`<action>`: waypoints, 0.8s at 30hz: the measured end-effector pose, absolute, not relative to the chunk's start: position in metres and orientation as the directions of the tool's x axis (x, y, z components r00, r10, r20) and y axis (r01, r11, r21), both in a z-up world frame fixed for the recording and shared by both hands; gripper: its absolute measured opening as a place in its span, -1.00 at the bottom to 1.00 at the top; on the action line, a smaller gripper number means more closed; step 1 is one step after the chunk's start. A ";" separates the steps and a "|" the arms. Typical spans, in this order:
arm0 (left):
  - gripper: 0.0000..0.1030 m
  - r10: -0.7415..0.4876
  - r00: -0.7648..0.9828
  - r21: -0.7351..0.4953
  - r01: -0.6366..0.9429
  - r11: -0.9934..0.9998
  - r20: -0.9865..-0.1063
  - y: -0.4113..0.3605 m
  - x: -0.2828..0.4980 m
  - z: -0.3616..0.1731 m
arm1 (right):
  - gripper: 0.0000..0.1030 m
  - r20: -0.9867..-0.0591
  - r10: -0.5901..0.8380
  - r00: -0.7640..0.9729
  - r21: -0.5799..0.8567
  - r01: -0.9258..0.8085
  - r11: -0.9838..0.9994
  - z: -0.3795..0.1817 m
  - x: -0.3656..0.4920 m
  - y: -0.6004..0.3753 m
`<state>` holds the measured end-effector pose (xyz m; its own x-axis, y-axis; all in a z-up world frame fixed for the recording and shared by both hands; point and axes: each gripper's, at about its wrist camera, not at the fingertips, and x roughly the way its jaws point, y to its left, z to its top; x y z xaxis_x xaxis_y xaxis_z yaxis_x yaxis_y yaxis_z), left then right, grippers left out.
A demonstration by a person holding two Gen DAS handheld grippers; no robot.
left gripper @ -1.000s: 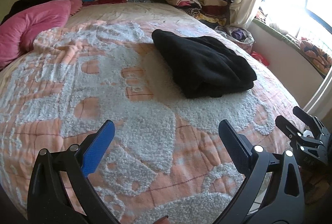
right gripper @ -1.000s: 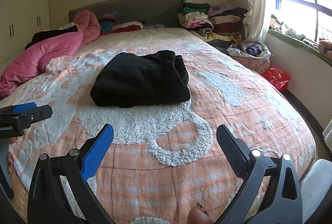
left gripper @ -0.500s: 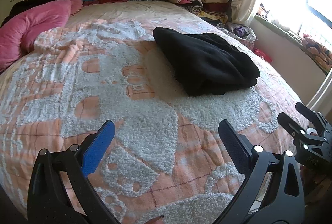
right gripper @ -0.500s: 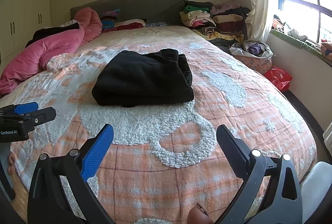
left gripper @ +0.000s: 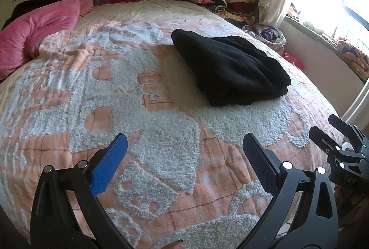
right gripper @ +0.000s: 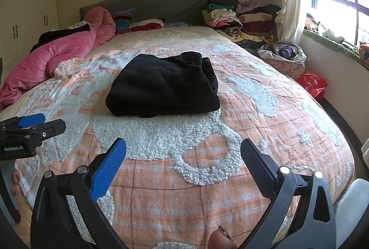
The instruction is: Fold small clothes
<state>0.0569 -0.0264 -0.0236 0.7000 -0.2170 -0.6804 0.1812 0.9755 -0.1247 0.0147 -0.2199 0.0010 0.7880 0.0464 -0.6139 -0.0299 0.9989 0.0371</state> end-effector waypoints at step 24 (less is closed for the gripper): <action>0.82 -0.216 0.701 -0.127 0.178 0.976 -0.680 -0.025 0.057 -0.023 | 0.92 -0.614 0.051 0.788 0.042 -0.032 0.999 0.003 0.013 -0.219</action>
<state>0.0568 -0.0249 -0.0231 0.7006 -0.2163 -0.6800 0.1783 0.9758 -0.1267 0.0128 -0.2193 0.0032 0.7877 0.0515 -0.6139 -0.0323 0.9986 0.0423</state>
